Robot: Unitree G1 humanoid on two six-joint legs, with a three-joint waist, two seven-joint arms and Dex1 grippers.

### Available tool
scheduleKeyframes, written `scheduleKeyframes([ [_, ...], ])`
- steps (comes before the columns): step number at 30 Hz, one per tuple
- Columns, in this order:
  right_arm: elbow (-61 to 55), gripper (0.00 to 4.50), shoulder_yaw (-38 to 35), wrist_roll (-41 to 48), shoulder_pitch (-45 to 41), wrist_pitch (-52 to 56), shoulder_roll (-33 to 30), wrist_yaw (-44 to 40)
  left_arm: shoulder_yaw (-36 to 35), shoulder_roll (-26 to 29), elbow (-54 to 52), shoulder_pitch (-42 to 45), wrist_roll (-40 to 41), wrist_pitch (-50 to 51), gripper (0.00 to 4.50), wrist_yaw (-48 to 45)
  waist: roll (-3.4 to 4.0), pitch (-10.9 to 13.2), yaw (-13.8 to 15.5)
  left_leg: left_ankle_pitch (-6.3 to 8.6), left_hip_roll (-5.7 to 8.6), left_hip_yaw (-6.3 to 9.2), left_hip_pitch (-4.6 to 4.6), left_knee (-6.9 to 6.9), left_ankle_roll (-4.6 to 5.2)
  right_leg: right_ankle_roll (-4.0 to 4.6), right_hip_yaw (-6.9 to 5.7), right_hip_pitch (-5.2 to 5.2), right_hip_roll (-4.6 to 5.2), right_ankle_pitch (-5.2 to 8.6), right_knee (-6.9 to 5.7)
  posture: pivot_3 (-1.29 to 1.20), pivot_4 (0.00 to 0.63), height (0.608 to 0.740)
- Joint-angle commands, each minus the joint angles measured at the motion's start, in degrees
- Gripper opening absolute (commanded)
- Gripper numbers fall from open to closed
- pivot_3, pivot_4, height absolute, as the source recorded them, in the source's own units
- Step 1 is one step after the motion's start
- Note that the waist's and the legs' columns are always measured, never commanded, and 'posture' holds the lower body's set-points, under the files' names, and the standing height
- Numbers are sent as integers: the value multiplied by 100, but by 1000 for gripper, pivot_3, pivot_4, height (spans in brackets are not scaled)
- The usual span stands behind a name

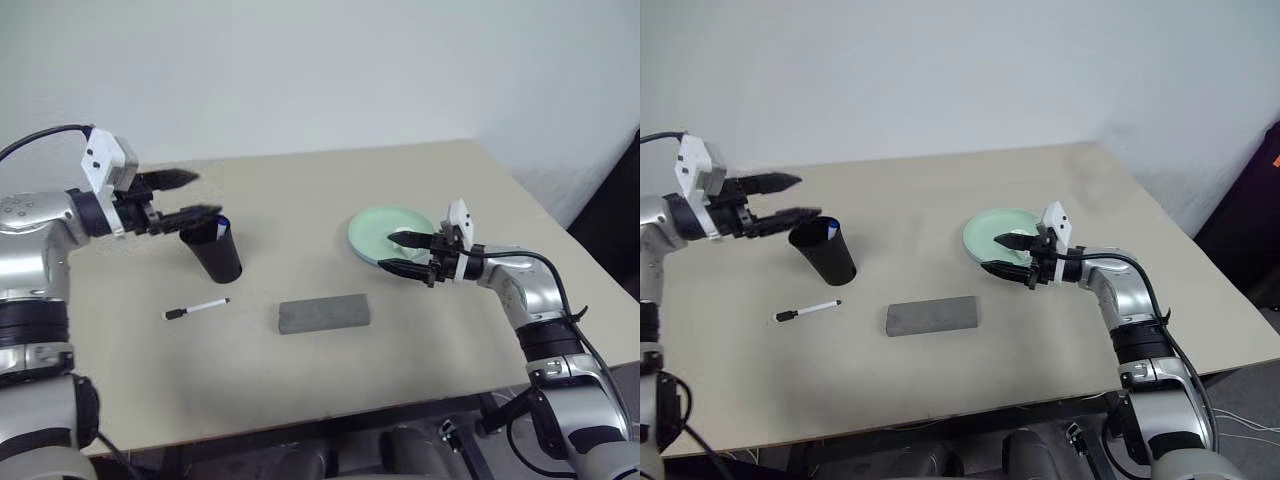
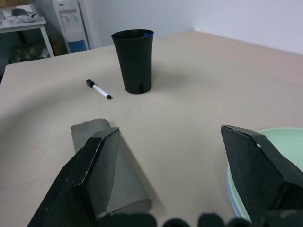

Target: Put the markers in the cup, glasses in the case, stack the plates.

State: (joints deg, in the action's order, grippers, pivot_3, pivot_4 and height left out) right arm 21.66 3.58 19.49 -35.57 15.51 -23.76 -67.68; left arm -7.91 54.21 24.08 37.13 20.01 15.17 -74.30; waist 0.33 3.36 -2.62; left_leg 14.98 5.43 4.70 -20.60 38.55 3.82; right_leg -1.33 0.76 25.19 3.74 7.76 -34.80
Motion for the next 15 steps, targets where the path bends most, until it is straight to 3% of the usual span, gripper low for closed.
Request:
scheduleKeyframes([
  [1,-37,3695,-40,-3,-236,-131,21,-1,398,514,128,-61,-494,-184,3747,-487,-1,0,2,-2,-2,1,-1,0,-3,0,-1,0,-1,0,0,0,0,740],
  [6,28,3695,-49,-26,-270,-179,41,3,1037,924,764,-172,-1299,-731,3747,-783,0,1,6,-4,-4,0,1,-1,-5,1,-1,1,-2,0,0,0,0,740],
  [15,174,3695,-55,-57,-329,-272,68,21,1487,796,1650,-95,-1859,-1162,3747,-1026,-2,1,7,-4,-3,0,-5,-6,-4,0,-1,10,0,0,1,0,0,740],
])
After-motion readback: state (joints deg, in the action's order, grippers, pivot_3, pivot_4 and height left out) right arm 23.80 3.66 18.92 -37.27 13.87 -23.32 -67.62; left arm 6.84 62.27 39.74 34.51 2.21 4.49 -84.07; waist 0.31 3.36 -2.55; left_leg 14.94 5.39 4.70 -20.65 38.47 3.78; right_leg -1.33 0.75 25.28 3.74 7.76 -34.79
